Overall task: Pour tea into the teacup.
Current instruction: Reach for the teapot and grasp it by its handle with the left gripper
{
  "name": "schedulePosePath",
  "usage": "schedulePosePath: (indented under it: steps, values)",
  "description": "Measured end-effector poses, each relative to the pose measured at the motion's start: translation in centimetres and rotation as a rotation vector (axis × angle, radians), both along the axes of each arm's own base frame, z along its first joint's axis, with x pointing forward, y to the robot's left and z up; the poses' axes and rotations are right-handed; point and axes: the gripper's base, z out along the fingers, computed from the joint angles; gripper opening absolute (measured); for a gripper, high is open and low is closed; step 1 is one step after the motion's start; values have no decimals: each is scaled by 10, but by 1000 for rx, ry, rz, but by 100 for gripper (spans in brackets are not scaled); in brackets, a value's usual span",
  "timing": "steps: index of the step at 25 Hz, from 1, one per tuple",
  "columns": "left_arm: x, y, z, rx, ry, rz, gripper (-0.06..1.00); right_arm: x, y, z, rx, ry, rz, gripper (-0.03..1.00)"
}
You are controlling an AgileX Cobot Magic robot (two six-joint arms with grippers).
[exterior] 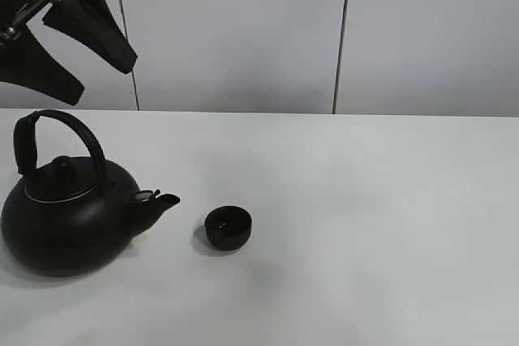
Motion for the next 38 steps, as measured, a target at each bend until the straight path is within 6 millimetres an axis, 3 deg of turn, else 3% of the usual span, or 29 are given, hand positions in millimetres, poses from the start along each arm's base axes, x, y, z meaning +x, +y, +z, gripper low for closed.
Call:
schedulePosePath:
  steps: [3,6,11,16,20,34,38]
  values:
    - [0,0,0,0,0,0,51,-50,2,-4,16,-57,5,50]
    - [0,0,0,0,0,0,51,-84,6,-28,40,-79,36,50]
    - [0,0,0,0,0,0,51,-109,11,-101,92,-11,69,50]
    - [0,0,0,0,0,0,51,-114,14,-176,125,70,92,50]
    - [0,0,0,0,0,0,51,-113,18,-210,153,70,120,49]
    - [0,0,0,0,0,0,51,-82,18,-259,159,145,120,50]
    - [0,0,0,0,0,0,51,-82,18,-261,160,152,119,50]
